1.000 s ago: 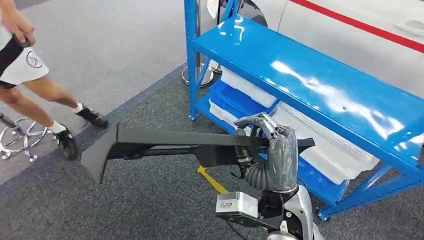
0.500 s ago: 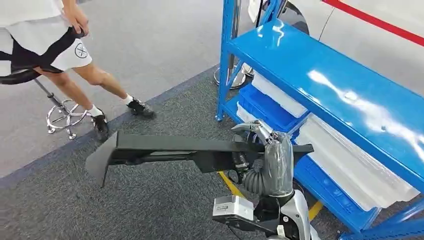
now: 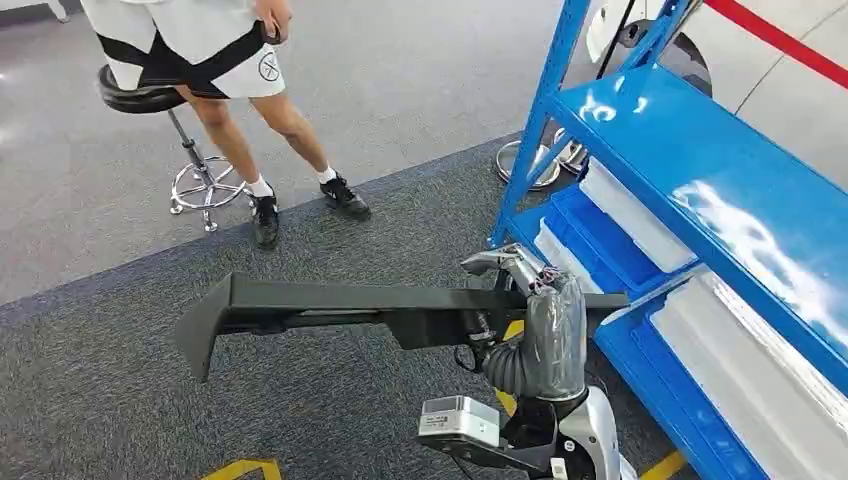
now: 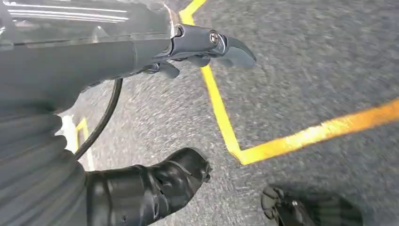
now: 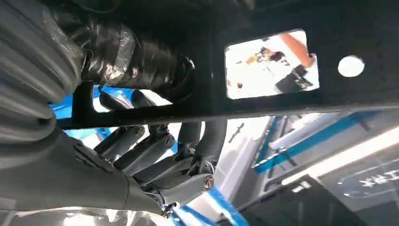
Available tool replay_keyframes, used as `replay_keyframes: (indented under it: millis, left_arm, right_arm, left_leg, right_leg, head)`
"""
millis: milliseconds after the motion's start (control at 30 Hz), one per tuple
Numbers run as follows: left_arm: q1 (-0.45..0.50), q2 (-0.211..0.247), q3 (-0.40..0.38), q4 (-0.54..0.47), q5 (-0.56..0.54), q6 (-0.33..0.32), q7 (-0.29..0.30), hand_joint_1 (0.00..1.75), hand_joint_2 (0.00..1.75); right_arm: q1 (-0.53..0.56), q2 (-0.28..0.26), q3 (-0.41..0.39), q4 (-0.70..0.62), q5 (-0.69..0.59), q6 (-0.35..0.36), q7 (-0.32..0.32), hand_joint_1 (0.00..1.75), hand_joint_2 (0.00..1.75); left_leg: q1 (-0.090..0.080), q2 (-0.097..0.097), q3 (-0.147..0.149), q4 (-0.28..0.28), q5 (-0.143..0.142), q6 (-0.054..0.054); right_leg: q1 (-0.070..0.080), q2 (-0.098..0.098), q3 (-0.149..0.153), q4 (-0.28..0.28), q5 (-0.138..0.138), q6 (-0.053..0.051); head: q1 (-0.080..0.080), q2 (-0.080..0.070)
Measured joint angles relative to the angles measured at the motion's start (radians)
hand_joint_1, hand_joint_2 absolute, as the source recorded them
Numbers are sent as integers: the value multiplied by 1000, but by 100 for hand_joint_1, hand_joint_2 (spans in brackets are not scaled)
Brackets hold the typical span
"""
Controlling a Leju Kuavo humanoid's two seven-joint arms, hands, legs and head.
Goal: Take the parts from the cabinet and place them on the table.
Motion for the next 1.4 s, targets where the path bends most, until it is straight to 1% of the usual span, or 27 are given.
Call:
replay_keyframes:
  millis: [67,100,133,200,233,267,300,400,433,467,500,567,633,700,733,767,800,933,1000,1033,1100,1133,1167,1233,1267,1300,1400]
  left_arm:
    - [-5,0,-1,0,-1,0,3,0,175]
    - [-5,0,-2,0,-1,0,4,0,175]
    - [-5,0,-2,0,-1,0,5,0,175]
    - [-3,0,-2,0,-2,0,8,0,175]
    - [-3,-1,-2,0,-2,0,9,0,175]
    - [-2,-3,-2,0,-3,-1,15,0,175]
    - [-7,-6,-3,1,-7,-2,25,0,175]
    - [-3,-6,-4,1,-13,-3,56,0,175]
    - [-2,-6,-4,1,-13,-3,60,0,175]
    - [-1,-6,-4,1,-14,-3,61,0,175]
    - [-2,-7,-4,1,-14,-3,63,0,175]
    - [-6,-8,-4,1,-15,-3,64,0,175]
    - [-5,-8,-4,1,-15,-3,66,0,175]
    - [-2,-8,-4,1,-15,-3,72,0,175]
    - [-1,-8,-4,1,-15,-3,75,0,175]
    - [-3,-8,-4,1,-14,-3,77,0,175]
    - [-6,-8,-4,1,-12,-4,80,0,175]
    - [-3,-8,-4,1,-19,-13,88,0,175]
    - [-2,-10,-12,1,-39,-28,92,0,175]
    - [-3,-11,-18,1,-47,-40,100,0,175]
    - [-5,-14,-26,1,-60,-56,117,0,175]
    - [-3,-16,-30,1,-62,-56,123,0,175]
    - [-1,-19,-31,1,-60,-54,125,0,175]
    - [-1,-23,-31,1,-60,-50,128,0,175]
    - [-2,-24,-33,1,-60,-48,129,0,175]
    - [-2,-27,-36,1,-61,-48,132,0,175]
    - [-4,-27,-42,1,-64,-48,141,0,175]
  right_arm:
    - [13,-9,0,-3,10,2,3,175,175]
    - [19,-11,0,-3,14,3,6,175,175]
    - [23,-13,0,-3,16,3,8,175,175]
    - [24,-14,0,-7,17,3,9,175,175]
    - [24,-14,0,-11,18,4,9,175,175]
    - [24,-15,0,-14,19,5,10,175,175]
    - [29,-18,0,-16,22,5,10,175,175]
    - [30,-26,0,-30,27,8,15,175,175]
    - [32,-26,0,-34,28,8,16,175,175]
    - [32,-27,0,-34,29,8,16,175,175]
    - [35,-27,0,-37,29,8,17,175,175]
    - [40,-29,0,-39,30,9,18,175,175]
    - [43,-30,0,-39,29,9,18,175,175]
    - [43,-30,0,-40,29,10,22,175,175]
    - [43,-31,0,-41,29,13,23,175,175]
    - [43,-31,0,-42,30,15,23,175,175]
    - [43,-32,0,-45,33,18,24,175,175]
    - [46,-36,0,-53,49,16,36,175,175]
    - [81,-61,-8,-92,46,6,54,175,175]
    - [109,-83,-19,-120,32,-4,62,175,175]
    - [161,-146,-59,-164,-25,-20,60,175,175]
    - [185,-178,-92,-185,-64,-26,48,175,175]
    - [205,-197,-121,-199,-81,-26,33,175,175]
    - [227,-221,-171,-222,-96,-21,5,175,175]
    - [231,-227,-186,-231,-98,-15,-4,175,175]
    - [234,-227,-198,-236,-99,-11,-10,175,175]
    - [247,-236,-232,-249,-101,3,-14,175,175]
  left_leg:
    - [-4,-26,-5,0,3,7]
    - [-6,-41,-7,0,5,9]
    - [-8,-57,-8,1,6,10]
    - [-9,-88,-6,1,7,8]
    - [-9,-102,-4,2,7,8]
    - [-4,-113,-8,1,8,6]
    - [-10,-123,-14,8,12,-1]
    - [1,-165,-30,0,24,-22]
    - [-4,-152,-31,5,19,-24]
    - [-11,-79,-38,24,6,-27]
    - [-10,-39,-60,71,-28,-30]
    - [-3,-16,-133,223,-104,-39]
    - [3,-10,-163,295,-118,-47]
    - [7,0,-99,191,-56,-51]
    - [7,19,-43,96,-15,-50]
    - [5,63,-2,16,-7,-49]
    - [-14,88,9,0,-15,-41]
    - [-14,35,7,-3,-15,-10]
    - [-9,13,11,-10,-10,5]
    - [-9,-1,10,-10,-9,12]
    - [-11,-34,9,-9,-9,15]
    - [-13,-50,9,-7,-9,15]
    - [-14,-65,10,-6,-10,16]
    - [-14,-94,13,-2,-13,13]
    - [-13,-105,15,1,-16,11]
    - [-16,-113,8,3,-16,7]
    - [-6,-152,-5,4,-9,-8]
  right_leg:
    - [4,22,-76,150,-67,-3]
    - [4,27,-104,200,-75,-5]
    - [4,29,-109,200,-57,-9]
    - [5,41,-61,82,33,-19]
    - [5,63,-25,1,80,-26]
    - [5,119,-5,-53,96,-33]
    - [2,146,-5,-63,99,-34]
    - [9,102,2,-80,87,-38]
    - [-6,87,9,-98,95,-44]
    - [-2,70,18,-107,98,-45]
    - [1,56,22,-110,99,-50]
    - [6,18,21,-110,98,-52]
    - [7,-16,20,-108,97,-51]
    - [7,-42,21,-106,93,-46]
    - [6,-55,23,-104,89,-41]
    - [6,-67,27,-102,84,-34]
    - [15,-77,26,-97,80,-27]
    - [11,-118,40,-99,70,-7]
    - [1,-9,17,-35,19,-1]
    - [0,13,-19,39,-22,-2]
    - [3,30,-99,188,-79,-1]
    - [3,32,-122,221,-74,-1]
    - [3,33,-120,198,-42,-4]
    - [4,49,-64,51,63,-14]
    - [2,82,-32,-33,111,-18]
    - [-2,145,-24,-54,102,-18]
    - [4,116,-18,-73,96,-19]
  head:
    - [0,0]
    - [0,0]
    - [0,0]
    - [0,0]
    - [0,0]
    - [0,0]
    - [-1,0]
    - [2,0]
    - [2,0]
    - [1,0]
    - [-1,0]
    - [-1,0]
    - [-1,0]
    - [-1,0]
    - [-1,0]
    - [-1,0]
    - [-1,0]
    - [-1,0]
    - [0,0]
    - [0,0]
    - [0,0]
    - [0,0]
    - [0,0]
    - [0,0]
    - [0,0]
    - [0,0]
    - [1,0]
